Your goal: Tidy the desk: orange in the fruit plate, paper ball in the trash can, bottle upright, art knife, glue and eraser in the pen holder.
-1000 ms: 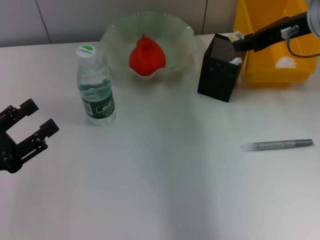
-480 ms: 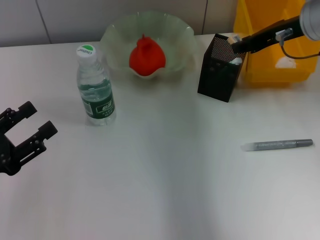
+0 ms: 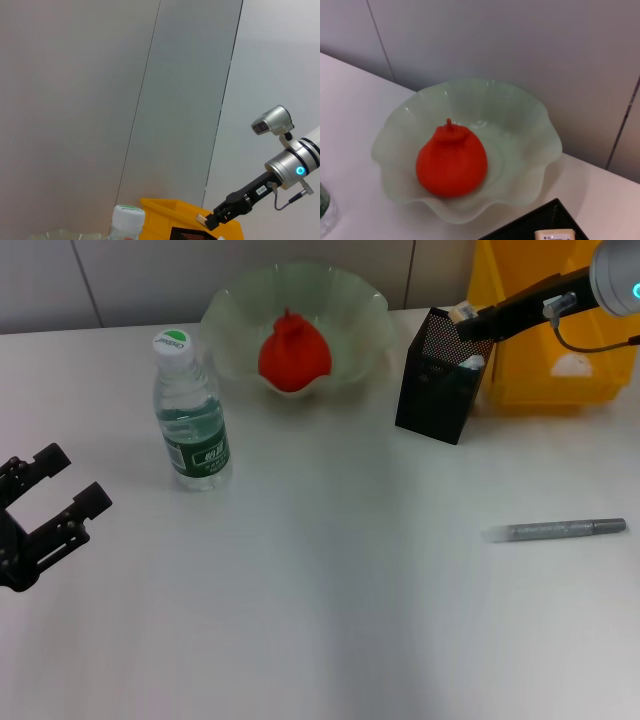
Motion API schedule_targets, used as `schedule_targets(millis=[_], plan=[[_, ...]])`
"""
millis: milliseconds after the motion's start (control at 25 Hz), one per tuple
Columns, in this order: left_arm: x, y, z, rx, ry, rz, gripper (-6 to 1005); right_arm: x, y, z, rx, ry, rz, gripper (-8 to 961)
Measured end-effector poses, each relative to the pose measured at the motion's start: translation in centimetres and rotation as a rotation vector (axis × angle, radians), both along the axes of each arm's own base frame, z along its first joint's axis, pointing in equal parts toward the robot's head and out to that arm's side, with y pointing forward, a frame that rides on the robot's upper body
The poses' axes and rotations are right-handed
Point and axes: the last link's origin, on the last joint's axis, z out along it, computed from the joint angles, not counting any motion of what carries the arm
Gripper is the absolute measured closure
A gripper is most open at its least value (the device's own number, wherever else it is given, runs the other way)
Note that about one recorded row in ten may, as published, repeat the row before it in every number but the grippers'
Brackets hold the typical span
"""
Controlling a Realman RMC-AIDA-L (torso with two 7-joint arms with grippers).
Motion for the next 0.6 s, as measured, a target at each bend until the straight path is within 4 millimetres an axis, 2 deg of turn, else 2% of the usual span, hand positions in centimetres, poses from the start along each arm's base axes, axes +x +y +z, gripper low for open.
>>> schedule_targets(millis=[600], plan=[[-0.06, 0.02, 0.14, 0.003, 0.004, 0.000, 261, -0.34, 0.34, -0.59, -0.036, 0.000, 0.003, 604]])
